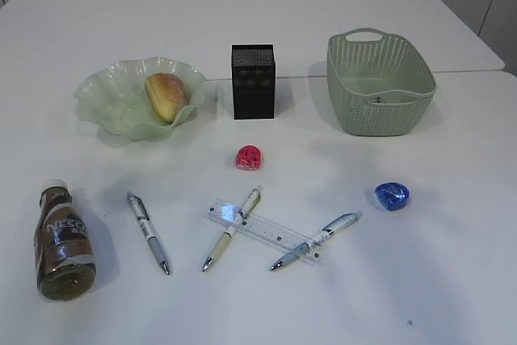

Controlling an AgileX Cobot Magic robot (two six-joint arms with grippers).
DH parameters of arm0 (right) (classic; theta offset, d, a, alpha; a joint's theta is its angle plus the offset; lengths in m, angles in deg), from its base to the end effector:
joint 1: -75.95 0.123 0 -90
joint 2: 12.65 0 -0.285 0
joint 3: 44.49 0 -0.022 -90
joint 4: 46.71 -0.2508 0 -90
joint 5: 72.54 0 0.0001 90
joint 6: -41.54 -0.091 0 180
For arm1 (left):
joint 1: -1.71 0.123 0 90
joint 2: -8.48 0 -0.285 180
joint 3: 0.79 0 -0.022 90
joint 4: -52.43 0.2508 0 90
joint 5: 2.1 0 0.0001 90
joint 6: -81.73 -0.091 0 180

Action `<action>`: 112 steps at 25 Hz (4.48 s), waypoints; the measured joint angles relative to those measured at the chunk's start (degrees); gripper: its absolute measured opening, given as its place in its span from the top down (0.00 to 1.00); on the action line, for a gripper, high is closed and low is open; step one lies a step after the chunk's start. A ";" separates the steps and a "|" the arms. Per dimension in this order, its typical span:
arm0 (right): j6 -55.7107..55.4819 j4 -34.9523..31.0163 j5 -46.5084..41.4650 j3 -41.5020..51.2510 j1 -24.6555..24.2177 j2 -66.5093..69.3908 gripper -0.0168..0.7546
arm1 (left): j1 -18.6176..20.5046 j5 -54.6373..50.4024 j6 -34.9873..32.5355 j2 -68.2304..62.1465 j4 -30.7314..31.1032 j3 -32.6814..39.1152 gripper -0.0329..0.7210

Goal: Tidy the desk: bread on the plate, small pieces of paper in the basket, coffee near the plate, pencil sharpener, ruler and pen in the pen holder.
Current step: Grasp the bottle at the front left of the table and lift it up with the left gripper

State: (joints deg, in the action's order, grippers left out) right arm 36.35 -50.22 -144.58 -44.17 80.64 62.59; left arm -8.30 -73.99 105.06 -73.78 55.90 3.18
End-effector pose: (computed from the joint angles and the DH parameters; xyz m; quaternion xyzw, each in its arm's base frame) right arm 0.2123 0.0227 0.4057 0.0051 0.9598 0.0545 0.2752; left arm 0.2414 -0.0373 0.3595 -0.1101 0.9752 -0.0256 0.1903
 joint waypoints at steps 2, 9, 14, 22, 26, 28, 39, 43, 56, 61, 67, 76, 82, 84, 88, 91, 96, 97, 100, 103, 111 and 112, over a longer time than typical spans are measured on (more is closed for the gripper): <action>0.00 -0.66 0.00 0.00 0.00 0.00 0.43 | 0.00 0.38 1.22 -5.15 -1.65 0.00 0.24; 0.02 -1.28 0.00 0.00 0.00 0.00 0.43 | 0.00 3.77 2.78 -17.04 -6.76 0.00 0.24; 0.02 -1.28 0.00 0.00 0.00 0.00 0.43 | 0.00 9.13 3.66 -22.02 -8.03 0.00 0.24; 0.02 -1.28 0.00 0.00 0.00 0.00 0.43 | 0.00 11.46 4.29 -26.65 -7.47 0.00 0.24; 0.02 -1.28 0.00 0.00 0.26 0.00 0.43 | 0.00 11.74 5.67 -28.78 -7.12 0.00 0.24; 0.02 -0.87 0.00 0.00 1.24 0.00 0.43 | 0.00 12.36 6.69 -29.41 -7.10 0.00 0.24; 0.12 0.69 0.00 0.00 4.92 0.00 0.43 | 0.00 13.87 9.41 -34.05 -7.10 0.00 0.24; 0.12 0.80 0.00 0.00 5.14 0.00 0.43 | 0.00 13.89 9.62 -35.44 -7.10 0.00 0.24; 0.12 1.54 0.00 0.00 5.36 0.00 0.43 | 0.00 14.66 9.84 -39.91 -7.10 0.00 0.26; 0.12 1.98 0.00 0.00 5.36 0.00 0.43 | 0.00 15.12 9.84 -41.72 -7.10 0.00 0.27; 0.12 2.10 0.00 0.00 5.36 0.13 0.43 | 0.00 15.92 9.40 -42.63 -7.21 0.00 0.35; 0.12 2.23 0.00 0.00 5.36 2.42 0.43 | -0.04 15.56 8.34 -42.73 -4.40 -0.10 0.63; 0.12 2.25 0.00 0.00 5.36 3.40 0.43 | -0.13 14.86 5.89 -42.73 -2.24 -0.10 0.63; 0.12 2.25 0.00 0.00 5.36 3.41 0.43 | -0.13 14.52 4.54 -42.73 -2.11 -0.10 0.63; 0.12 2.25 0.00 0.00 5.36 3.41 0.43 | -0.13 13.91 2.44 -42.73 -1.41 -0.10 0.63; 0.12 2.25 0.00 0.00 5.36 3.41 0.43 | -0.13 13.66 1.76 -42.20 0.46 -0.10 0.63; 0.12 2.25 0.00 0.00 5.36 3.41 0.43 | -0.13 13.43 1.42 -38.16 3.16 -0.10 0.64; 0.12 2.25 0.00 0.00 5.36 3.41 0.43 | -0.13 13.31 1.28 -37.26 3.16 -0.10 0.64; 0.12 2.25 0.00 0.00 5.36 3.41 0.43 | -0.13 13.08 0.89 -33.40 3.27 -0.10 0.64; 0.12 2.25 0.00 0.00 5.36 3.41 0.43 | -0.13 13.73 0.07 -28.69 3.27 -0.10 0.64; 0.12 2.25 0.00 0.00 5.36 3.41 0.43 | -0.13 20.57 -3.53 -15.13 4.37 0.00 0.64; 0.12 2.25 0.00 0.00 5.36 3.41 0.43 | -0.13 21.77 -3.67 -13.79 4.83 0.00 0.64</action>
State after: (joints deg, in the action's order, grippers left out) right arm 36.47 -47.97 -144.58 -44.17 86.00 65.99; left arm -8.43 -52.22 101.39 -87.57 60.73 3.18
